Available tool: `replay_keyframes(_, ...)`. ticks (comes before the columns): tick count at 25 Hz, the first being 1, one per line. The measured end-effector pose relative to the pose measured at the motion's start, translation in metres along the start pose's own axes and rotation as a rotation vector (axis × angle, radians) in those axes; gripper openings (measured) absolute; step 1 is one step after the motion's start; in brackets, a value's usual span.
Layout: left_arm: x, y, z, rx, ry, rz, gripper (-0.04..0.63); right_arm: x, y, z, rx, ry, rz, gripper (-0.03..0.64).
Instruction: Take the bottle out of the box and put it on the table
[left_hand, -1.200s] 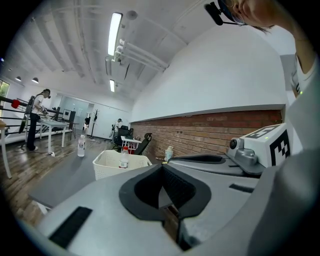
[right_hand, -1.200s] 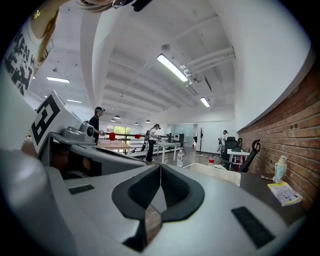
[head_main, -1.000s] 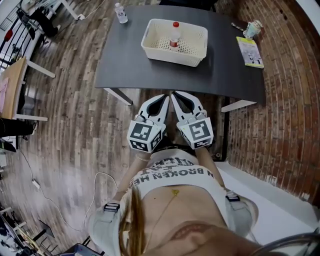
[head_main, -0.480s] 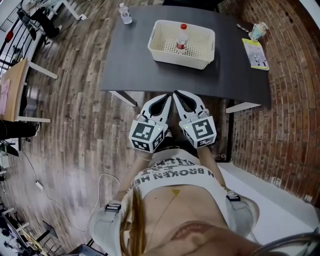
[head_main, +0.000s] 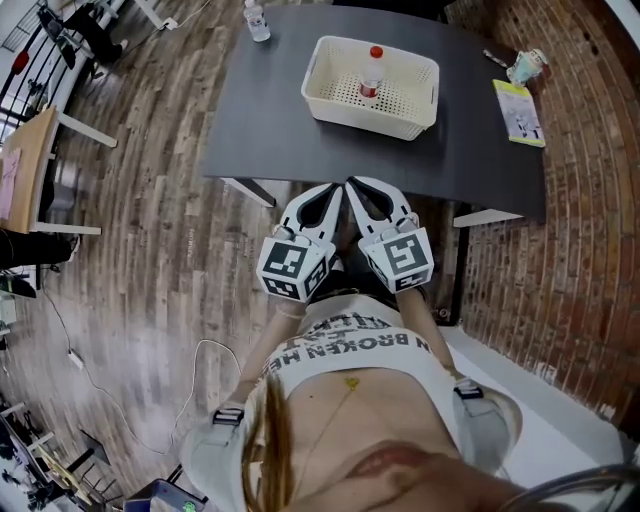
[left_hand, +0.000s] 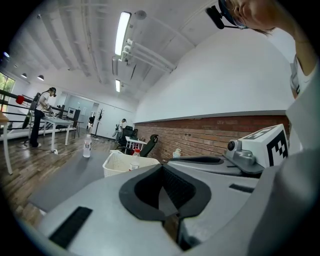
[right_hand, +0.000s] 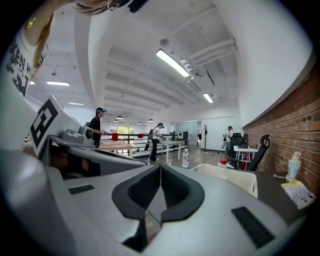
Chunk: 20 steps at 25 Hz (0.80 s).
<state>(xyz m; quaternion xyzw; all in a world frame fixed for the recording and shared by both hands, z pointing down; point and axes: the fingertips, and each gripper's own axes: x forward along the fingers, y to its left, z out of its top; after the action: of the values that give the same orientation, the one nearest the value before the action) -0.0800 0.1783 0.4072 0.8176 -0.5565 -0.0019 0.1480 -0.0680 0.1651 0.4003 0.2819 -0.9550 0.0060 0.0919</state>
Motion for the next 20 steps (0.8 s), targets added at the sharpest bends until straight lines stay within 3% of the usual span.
replay_keyframes(9,0.048,0.02,0.013,-0.006,-0.015,0.051,0.005,0.027,-0.041,0.001,0.009,0.014,0.056,0.009)
replay_keyframes(20,0.13,0.026,0.041,-0.008,-0.019,0.088,0.005,0.059,-0.125,0.016,0.0,0.002,0.107,0.009)
